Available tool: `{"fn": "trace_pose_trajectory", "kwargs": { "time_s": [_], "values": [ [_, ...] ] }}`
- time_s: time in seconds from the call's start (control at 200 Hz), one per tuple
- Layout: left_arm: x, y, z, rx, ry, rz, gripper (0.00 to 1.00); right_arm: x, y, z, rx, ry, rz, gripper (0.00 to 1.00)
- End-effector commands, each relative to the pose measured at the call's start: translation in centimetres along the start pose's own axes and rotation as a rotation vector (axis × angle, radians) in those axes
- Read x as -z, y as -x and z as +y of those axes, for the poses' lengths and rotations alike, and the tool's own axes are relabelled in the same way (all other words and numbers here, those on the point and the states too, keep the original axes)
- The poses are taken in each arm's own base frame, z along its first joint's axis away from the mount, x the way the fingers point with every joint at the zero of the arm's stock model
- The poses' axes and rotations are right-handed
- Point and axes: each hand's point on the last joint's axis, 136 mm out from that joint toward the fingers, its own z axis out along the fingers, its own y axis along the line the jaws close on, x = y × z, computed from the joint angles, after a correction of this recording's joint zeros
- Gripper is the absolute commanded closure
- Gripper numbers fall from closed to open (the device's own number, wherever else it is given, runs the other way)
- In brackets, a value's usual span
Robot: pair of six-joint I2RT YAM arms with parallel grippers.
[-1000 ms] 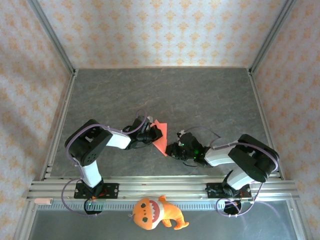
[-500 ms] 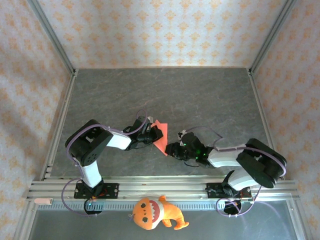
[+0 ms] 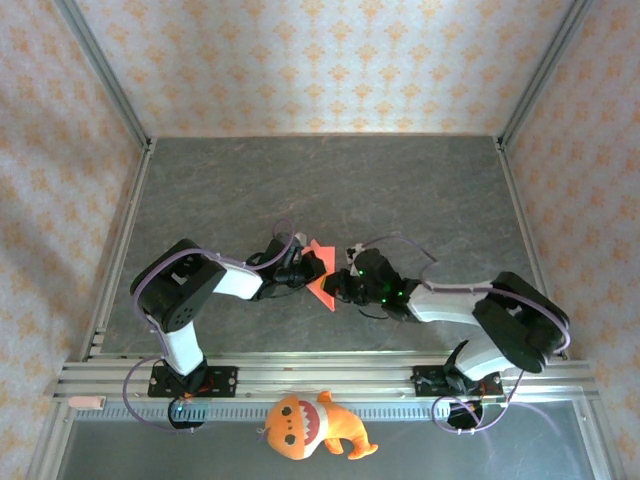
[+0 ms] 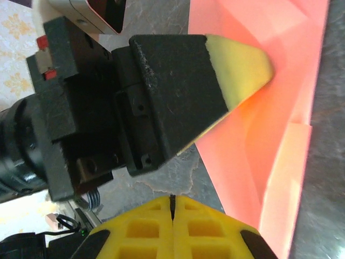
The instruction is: Fold a paper plane with a square sheet of paper (pick it up from the middle)
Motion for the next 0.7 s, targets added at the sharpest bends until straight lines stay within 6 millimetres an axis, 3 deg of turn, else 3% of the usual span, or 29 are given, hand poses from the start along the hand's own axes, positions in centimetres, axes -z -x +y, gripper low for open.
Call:
{"fn": "trace_pose_trajectory", "kwargs": {
  "time_s": [0.0,0.3,0.696],
  "values": [
    [-0.3,-2.1,6.0,0.042,0.194,0.036,1.00,-1.0,-0.1,0.3,0.018,-0.004,0.036,1.00],
    [-0.2,-2.1,5.9,0.039,0.193,0.036,1.00,-2.7,-0.5,-2.1,0.018,-0.111,0.079,1.00],
    [-0.3,-2.0,6.0,0.039,0.195,0.036,1.00,-2.1,-2.6,-5.6,-0.034,-0.161,0.110,1.00]
  ]
}}
